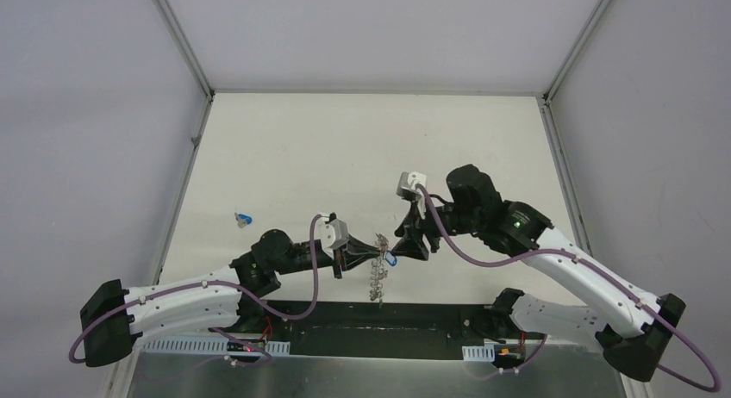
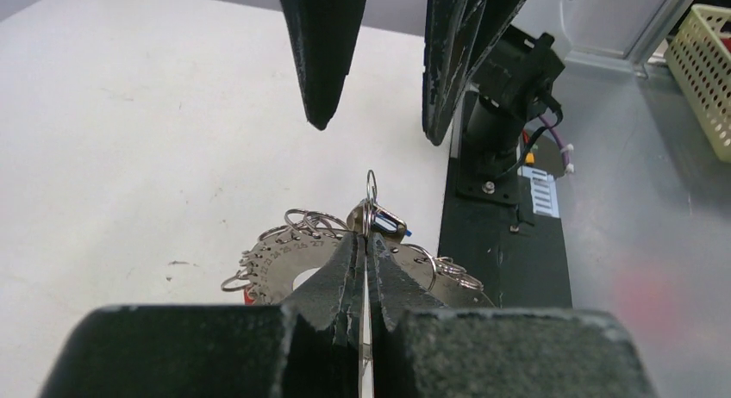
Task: Put the keys on the keyring
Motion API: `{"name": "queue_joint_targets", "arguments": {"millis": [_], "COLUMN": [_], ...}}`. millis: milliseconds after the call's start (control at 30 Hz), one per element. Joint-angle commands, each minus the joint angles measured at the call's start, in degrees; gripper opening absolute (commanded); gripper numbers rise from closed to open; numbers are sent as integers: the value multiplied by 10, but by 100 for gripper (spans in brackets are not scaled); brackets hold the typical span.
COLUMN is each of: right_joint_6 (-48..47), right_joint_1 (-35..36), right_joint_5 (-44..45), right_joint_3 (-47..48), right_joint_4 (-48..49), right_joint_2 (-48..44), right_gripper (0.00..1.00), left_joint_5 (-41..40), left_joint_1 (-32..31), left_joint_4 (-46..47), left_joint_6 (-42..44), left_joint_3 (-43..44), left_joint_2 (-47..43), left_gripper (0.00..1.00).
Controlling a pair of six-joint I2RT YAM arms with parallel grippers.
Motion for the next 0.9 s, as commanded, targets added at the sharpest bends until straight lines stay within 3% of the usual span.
{"name": "queue_joint_targets", "arguments": {"millis": [0, 233, 367, 433, 567, 867], "right_joint_6": [33, 57, 57, 62, 66, 71], "right_joint_1": [-21, -52, -57, -59, -59, -59], "right_joint_5": [-12, -119, -122, -179, -187, -202], "right_joint_3": [-42, -84, -95, -102, -110, -114], "right_joint_4": [112, 184, 223, 236, 249, 254], "right_joint_2": [-68, -103, -110, -112, -109, -81], "right_gripper": [51, 47, 46, 43, 34, 29], "left_joint_5": [-12, 17, 34, 35, 35, 35], "left_joint_1": [-5, -5, -5, -5, -5, -5], "left_joint_4": [129, 194, 200, 201, 200, 199], "left_joint_6": [-19, -16, -15, -16, -15, -14], "left_joint_3": [-10, -27, -24, -23, -22, -18], "left_joint_2": [-22, -20, -19, -19, -18, -16], "left_gripper": [0, 0, 0, 0, 0, 0]}}
